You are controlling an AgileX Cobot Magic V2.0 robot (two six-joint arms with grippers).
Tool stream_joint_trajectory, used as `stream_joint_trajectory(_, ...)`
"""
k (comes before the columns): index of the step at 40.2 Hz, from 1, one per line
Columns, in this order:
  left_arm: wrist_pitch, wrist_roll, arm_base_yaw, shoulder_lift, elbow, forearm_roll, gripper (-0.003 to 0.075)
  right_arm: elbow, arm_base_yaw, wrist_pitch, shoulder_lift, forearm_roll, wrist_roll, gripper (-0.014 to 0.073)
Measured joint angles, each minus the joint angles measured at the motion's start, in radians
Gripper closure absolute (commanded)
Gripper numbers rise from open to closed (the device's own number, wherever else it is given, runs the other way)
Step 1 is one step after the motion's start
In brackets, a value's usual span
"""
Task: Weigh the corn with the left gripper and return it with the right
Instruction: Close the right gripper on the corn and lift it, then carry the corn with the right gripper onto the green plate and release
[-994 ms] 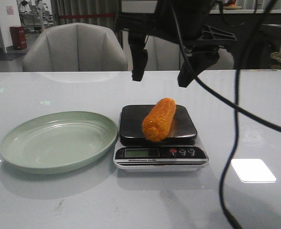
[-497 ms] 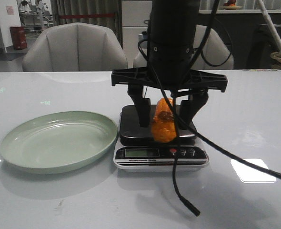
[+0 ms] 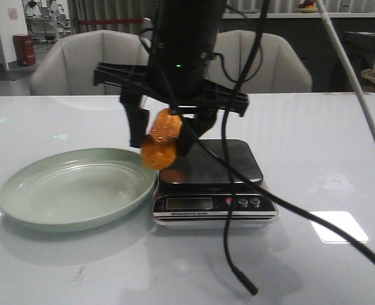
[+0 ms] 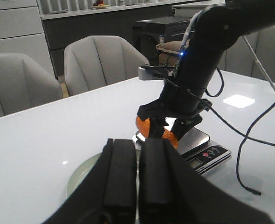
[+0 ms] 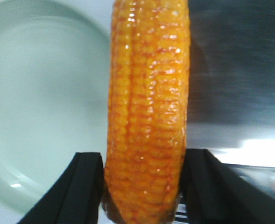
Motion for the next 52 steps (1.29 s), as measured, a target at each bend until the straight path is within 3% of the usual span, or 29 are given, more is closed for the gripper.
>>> stream_joint_trajectory(9,0.0,0.002,0.0,0.0,0.0,0.0,0.0588,-0.033,0.083,-0.143,0.078,0.027,-0.007,0.0417)
stream_joint_trajectory(20,0.0,0.002,0.0,0.0,0.0,0.0,0.0588,-0.17,0.12,-0.105,0.223,0.038,-0.062,0.0071)
stream_joint_trajectory(23,0.0,0.002,0.0,0.0,0.0,0.0,0.0588,-0.207,0.125,-0.068,0.244,0.038,-0.07,0.0011)
stream_joint_trajectory(32,0.0,0.002,0.0,0.0,0.0,0.0,0.0588,-0.271,0.127,0.065,0.248,0.04,-0.106,0.0006)
stream_joint_trajectory(52,0.0,0.002,0.0,0.0,0.0,0.0,0.0588,-0.274,0.076,0.334,-0.03,0.044,-0.518,0.0006)
